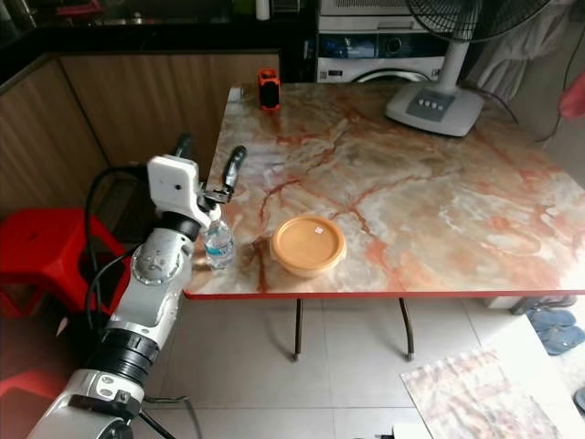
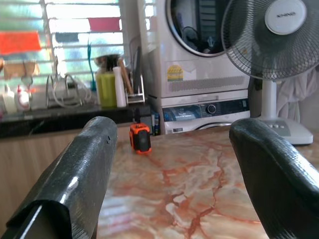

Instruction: Restocking fridge

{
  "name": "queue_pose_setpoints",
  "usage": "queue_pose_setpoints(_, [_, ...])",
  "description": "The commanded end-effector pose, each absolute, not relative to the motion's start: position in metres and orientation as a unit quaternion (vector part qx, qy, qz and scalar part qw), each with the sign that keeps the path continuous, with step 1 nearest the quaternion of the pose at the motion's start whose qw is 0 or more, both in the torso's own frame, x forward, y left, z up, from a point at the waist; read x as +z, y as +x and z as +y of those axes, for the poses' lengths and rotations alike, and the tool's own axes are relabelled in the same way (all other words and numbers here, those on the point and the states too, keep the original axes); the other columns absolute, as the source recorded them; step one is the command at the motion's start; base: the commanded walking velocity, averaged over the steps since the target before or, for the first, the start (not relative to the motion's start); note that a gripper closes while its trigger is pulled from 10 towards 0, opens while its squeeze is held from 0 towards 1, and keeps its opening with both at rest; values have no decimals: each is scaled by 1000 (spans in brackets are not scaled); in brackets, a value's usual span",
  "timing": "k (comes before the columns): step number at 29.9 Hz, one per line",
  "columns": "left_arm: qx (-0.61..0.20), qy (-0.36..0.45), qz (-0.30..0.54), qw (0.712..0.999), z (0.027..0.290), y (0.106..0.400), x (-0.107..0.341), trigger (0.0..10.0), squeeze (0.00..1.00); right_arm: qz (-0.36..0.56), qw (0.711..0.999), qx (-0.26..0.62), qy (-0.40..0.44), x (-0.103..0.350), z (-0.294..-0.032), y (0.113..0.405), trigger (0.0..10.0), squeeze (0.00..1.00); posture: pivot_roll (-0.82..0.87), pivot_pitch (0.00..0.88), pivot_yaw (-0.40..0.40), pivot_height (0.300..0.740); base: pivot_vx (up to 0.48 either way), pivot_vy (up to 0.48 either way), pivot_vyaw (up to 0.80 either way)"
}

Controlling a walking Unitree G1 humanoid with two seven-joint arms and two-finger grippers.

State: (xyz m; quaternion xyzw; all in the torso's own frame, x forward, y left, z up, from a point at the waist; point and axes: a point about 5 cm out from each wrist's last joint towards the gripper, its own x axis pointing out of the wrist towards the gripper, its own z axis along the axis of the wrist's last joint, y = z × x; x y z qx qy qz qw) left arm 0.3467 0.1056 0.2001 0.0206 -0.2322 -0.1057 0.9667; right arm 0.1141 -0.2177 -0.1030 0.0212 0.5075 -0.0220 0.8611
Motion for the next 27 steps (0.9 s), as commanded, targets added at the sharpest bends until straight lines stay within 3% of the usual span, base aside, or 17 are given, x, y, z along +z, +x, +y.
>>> queue_pose_setpoints(1, [-108, 2, -231, 967, 108, 347, 202, 10000, 0, 512, 858, -20, 28, -105, -213, 112, 10000, 0, 20, 0, -11, 740, 0, 0, 0])
queue_pose_setpoints(27, [-102, 20, -231, 967, 108, 346, 205, 10000, 0, 513, 858, -14, 28, -104, -213, 112, 10000, 0, 20, 0, -14, 740, 0, 0, 0])
